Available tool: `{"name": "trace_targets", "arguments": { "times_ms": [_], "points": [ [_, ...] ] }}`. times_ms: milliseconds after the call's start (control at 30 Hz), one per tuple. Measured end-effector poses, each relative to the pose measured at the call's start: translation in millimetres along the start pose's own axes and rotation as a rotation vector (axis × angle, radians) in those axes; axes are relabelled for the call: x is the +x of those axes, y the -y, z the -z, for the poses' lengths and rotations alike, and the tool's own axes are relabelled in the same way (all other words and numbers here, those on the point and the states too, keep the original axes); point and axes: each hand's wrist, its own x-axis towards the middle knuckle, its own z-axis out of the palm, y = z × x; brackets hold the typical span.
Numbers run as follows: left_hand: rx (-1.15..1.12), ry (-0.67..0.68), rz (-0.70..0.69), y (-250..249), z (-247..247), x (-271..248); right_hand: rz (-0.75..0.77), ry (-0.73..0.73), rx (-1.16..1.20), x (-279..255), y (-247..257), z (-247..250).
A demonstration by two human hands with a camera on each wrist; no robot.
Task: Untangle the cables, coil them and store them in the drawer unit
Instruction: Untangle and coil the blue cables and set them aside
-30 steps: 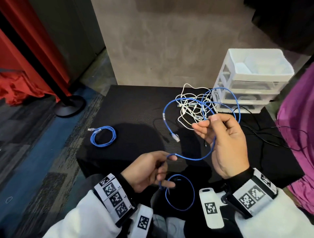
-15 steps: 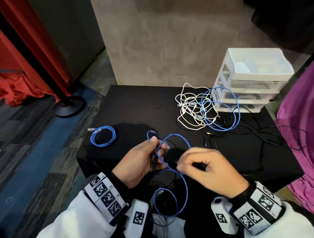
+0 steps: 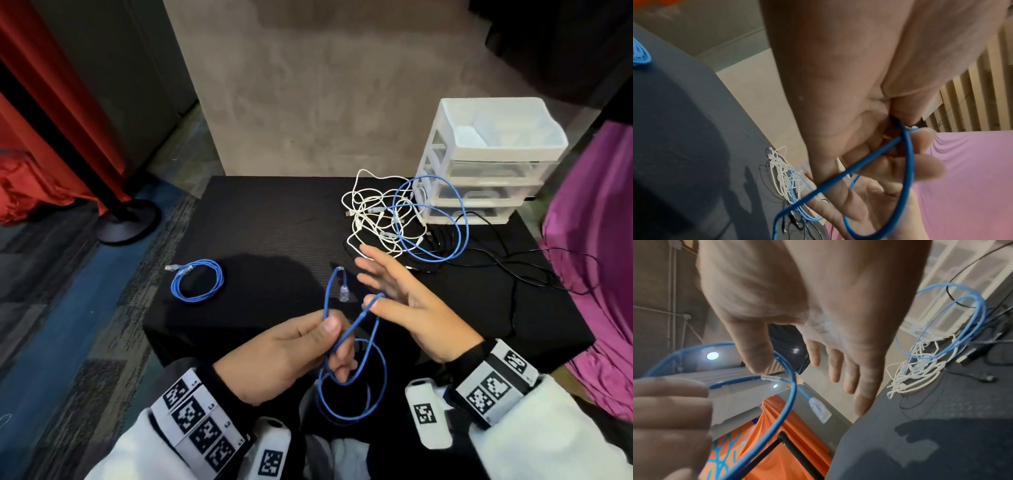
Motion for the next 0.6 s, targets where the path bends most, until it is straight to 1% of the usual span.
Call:
{"name": "trace_targets", "arguments": {
  "times_ms": [67,100,200,267,300,333,400,467,533,600],
  "points": [
    [0.016,0.017,0.004,0,-1,0,-0.004,0.045,0.079,1,1,-4],
    [0.007,0.009,0.014,1,0,1,0.001,0.046,0.08,2,3,-6],
    [-0.011,-0.037,0.045,3,7,1,0.047,-0.052,-0.011,5,3,-10],
    [-0.012,-0.028,0.05,3,11,-1,0.061,-0.105,-0.09,5,0,-7],
    [-0.017,-0.012,0.057,3,11,-3,0.046,-0.089,-0.114,5,-2,-6],
    [-0.025,0.006,0.07,2,11,-3,0.02,-0.043,-0.103,4,-3,-6],
    [-0.028,0.038,0.092,2,9,-4,-0.04,0.077,-0.015,5,-6,-9],
    [-0.021,0.037,0.101,3,10,-3,-0.064,0.111,0.026,6,-6,-13],
    [-0.049,0.002,0.102,3,14,-2,-0.046,0.067,0.02,9,-6,-16],
    [-0.095,-0.021,0.103,2,19,-2,-0.013,-0.008,0.003,12,-6,-17]
  ]
}}
